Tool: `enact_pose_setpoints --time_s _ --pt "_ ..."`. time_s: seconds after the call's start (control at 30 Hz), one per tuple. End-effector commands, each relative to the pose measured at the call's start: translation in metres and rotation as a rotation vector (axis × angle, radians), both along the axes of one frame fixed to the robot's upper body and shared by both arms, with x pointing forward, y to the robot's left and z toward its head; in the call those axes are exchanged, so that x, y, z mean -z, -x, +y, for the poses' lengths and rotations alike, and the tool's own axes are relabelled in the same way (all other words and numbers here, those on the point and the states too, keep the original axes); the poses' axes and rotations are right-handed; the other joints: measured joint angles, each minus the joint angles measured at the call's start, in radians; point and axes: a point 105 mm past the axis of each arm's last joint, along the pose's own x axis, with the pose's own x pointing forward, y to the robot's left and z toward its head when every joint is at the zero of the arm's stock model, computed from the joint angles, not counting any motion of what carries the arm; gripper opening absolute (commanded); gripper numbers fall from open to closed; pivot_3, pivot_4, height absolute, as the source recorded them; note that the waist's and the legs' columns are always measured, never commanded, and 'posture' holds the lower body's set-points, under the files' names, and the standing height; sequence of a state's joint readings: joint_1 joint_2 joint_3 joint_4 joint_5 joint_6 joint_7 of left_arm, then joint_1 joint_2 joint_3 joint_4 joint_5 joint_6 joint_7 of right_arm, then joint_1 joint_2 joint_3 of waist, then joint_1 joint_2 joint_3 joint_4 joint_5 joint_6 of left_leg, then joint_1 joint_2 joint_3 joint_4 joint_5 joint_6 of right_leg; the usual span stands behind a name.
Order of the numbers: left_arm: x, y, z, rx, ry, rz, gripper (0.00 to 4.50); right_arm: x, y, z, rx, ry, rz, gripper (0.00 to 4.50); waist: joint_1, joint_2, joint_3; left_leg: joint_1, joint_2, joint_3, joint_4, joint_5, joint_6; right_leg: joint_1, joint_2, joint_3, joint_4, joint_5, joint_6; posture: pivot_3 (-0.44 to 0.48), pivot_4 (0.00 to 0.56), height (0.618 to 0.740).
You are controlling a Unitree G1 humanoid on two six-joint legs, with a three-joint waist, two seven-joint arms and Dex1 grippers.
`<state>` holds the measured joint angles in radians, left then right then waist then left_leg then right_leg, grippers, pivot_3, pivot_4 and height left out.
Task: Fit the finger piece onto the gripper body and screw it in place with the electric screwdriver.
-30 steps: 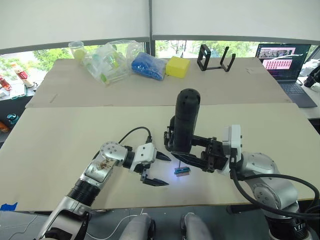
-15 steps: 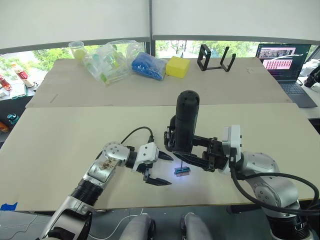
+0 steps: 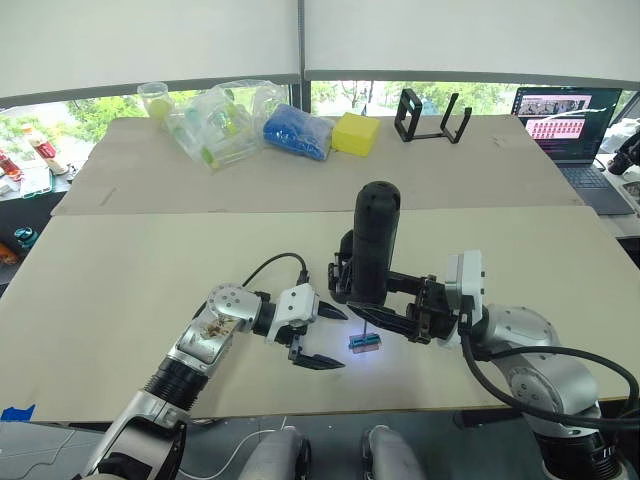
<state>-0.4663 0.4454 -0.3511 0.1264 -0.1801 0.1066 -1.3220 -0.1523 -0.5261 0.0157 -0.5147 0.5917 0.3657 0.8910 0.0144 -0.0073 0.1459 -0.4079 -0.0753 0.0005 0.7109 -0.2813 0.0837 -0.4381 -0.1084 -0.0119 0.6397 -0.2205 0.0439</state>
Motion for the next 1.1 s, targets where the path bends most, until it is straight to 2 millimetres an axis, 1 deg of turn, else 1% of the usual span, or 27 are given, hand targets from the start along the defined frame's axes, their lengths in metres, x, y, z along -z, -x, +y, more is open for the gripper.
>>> enact_pose_setpoints --time_s 0.03,0.7,0.93,1.1 --pt "-0.009 -0.002 -0.003 0.018 0.015 -0.046 4.50 -0.017 0.004 -0.003 -0.001 -0.021 -0.090 1.91 0.000 0.000 0.000 0.000 0.000 0.000 0.000 0.000 0.000 0.000 0.000 0.000 0.000 0.000 0.000 0.000 0.150 0.740" --pt "-0.011 -0.006 -0.002 0.008 0.014 -0.056 4.50 -0.011 0.005 0.001 -0.013 -0.018 -0.069 1.91 0.000 0.000 0.000 0.000 0.000 0.000 0.000 0.000 0.000 0.000 0.000 0.000 0.000 0.000 0.000 0.000 0.150 0.740" --pt "-0.012 -0.007 -0.002 0.007 0.015 -0.059 4.50 -0.007 0.001 0.001 0.001 -0.005 -0.064 1.91 0.000 0.000 0.000 0.000 0.000 0.000 0.000 0.000 0.000 0.000 0.000 0.000 0.000 0.000 0.000 0.000 0.150 0.740" --pt "-0.012 -0.008 -0.002 0.005 0.015 -0.061 4.50 -0.005 0.002 0.001 -0.001 0.000 -0.059 1.91 0.000 0.000 0.000 0.001 0.000 0.000 0.000 0.000 0.000 0.001 0.000 0.000 0.000 0.000 0.000 0.000 0.150 0.740"
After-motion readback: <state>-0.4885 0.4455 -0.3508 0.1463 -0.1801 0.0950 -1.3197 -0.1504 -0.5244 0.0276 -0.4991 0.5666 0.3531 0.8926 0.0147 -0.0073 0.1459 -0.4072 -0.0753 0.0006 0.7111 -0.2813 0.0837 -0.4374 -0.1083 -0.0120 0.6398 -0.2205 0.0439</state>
